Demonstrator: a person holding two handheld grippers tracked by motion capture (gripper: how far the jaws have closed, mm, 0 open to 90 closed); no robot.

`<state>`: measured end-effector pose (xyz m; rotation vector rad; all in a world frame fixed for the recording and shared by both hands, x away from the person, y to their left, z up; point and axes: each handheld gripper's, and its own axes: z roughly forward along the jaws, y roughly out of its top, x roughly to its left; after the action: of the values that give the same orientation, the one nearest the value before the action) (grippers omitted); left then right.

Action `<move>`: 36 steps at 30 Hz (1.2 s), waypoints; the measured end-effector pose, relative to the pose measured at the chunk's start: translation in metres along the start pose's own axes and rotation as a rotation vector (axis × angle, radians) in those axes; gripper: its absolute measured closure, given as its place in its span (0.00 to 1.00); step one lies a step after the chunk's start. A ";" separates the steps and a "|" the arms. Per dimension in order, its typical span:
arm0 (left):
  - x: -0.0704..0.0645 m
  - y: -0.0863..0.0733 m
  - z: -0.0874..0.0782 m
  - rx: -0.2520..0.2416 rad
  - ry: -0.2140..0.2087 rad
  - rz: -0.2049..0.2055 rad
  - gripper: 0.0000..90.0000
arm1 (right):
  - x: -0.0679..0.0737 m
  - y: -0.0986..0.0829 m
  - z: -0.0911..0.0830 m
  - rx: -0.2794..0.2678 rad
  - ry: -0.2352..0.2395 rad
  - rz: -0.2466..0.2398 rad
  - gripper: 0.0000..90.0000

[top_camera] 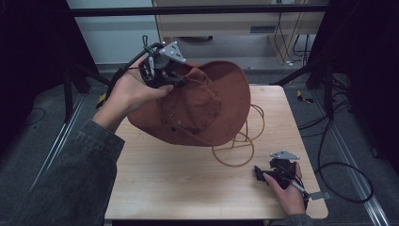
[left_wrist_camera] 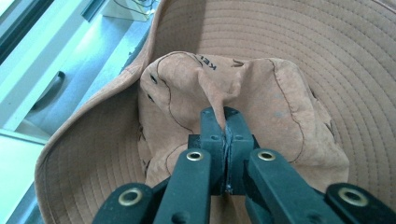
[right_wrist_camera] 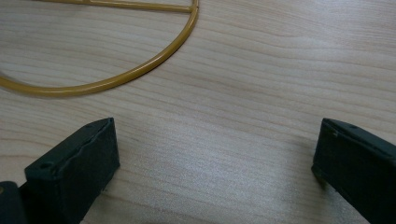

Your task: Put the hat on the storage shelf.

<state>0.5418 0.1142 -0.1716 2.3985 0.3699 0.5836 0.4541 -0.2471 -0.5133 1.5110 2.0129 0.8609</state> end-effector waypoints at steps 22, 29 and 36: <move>-0.015 0.034 0.004 -0.004 -0.008 0.066 0.98 | 0.000 0.000 0.000 0.001 0.000 0.005 0.00; -0.018 0.041 0.011 0.002 -0.014 0.080 0.98 | 0.000 0.000 0.000 0.001 0.000 0.003 0.00; -0.021 0.049 0.015 0.009 -0.015 0.100 0.98 | 0.000 0.000 0.000 0.001 0.000 0.002 0.00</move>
<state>0.5366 0.0613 -0.1573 2.4393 0.2480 0.6088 0.4539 -0.2469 -0.5133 1.5135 2.0122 0.8612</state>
